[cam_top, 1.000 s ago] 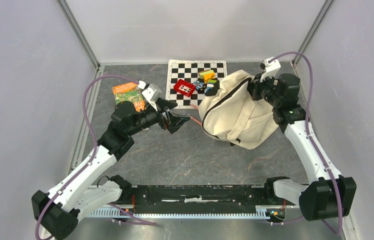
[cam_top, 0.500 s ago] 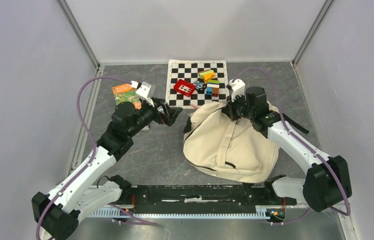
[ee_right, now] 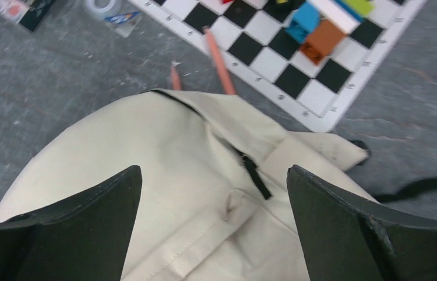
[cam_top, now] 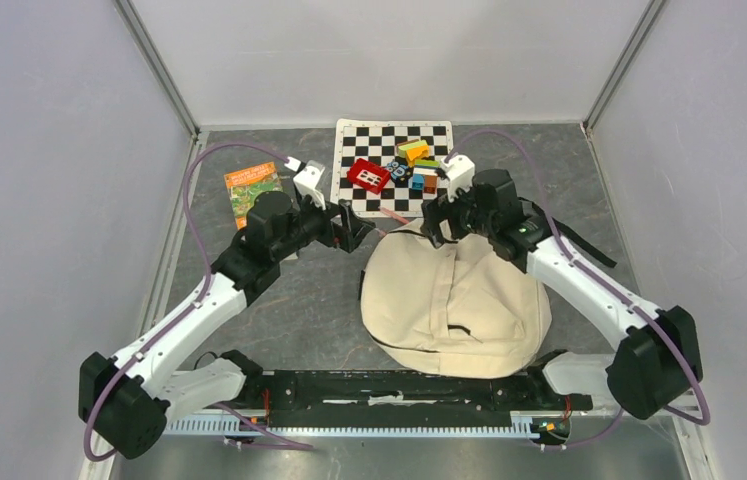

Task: Pack the student bag
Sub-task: Place the student bag at the center of the board, then adjust the student bag at the center of the board, then unzip the student bag at the center of the board.

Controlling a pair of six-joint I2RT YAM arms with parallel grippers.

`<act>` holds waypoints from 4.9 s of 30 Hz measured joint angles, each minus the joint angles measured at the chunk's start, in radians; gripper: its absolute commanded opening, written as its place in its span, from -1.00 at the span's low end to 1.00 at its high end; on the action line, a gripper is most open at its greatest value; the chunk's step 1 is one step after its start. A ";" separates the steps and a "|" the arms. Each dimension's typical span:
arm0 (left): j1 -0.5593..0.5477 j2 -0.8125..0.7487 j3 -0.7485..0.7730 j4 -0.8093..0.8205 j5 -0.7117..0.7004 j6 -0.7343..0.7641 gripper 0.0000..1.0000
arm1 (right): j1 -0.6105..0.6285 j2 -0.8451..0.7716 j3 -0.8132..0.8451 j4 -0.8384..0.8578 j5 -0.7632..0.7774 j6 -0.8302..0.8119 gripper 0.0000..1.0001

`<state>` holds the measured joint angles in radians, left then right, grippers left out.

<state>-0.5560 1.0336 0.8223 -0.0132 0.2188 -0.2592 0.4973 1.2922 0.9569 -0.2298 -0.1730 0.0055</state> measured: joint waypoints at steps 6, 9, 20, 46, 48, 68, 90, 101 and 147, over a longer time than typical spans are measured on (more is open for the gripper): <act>-0.008 0.062 0.023 -0.014 0.027 0.000 0.99 | -0.037 -0.114 0.027 -0.123 0.239 0.043 0.96; -0.022 0.114 0.050 -0.049 0.023 0.000 0.99 | -0.159 -0.186 -0.026 -0.148 0.305 0.078 0.96; -0.040 0.462 0.195 -0.258 -0.008 -0.009 0.99 | -0.367 -0.326 -0.285 -0.218 0.425 0.157 0.96; -0.040 0.673 0.288 -0.373 0.063 0.000 -0.96 | -0.371 -0.318 -0.388 -0.113 0.271 0.128 -1.00; -0.040 0.645 0.276 -0.375 0.060 -0.003 -0.96 | -0.371 -0.294 -0.375 -0.113 0.262 0.119 -1.00; -0.171 0.095 -0.163 -0.361 -0.060 -0.384 0.58 | -0.262 0.082 -0.084 0.031 0.214 0.135 0.18; 0.164 0.412 0.233 -0.467 0.074 -0.193 0.99 | -0.165 0.074 0.069 0.132 0.036 0.474 0.49; 0.175 0.567 0.352 -0.465 0.152 -0.134 0.99 | -0.005 0.308 0.040 0.248 0.019 0.618 0.20; 0.098 0.714 0.342 -0.486 0.295 -0.114 -0.96 | 0.029 0.397 -0.106 0.475 0.009 0.678 -1.00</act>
<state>-0.4580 1.7477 1.1645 -0.4988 0.5140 -0.3729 0.5266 1.6897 0.8505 0.2455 -0.1638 0.6834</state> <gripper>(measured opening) 0.051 0.010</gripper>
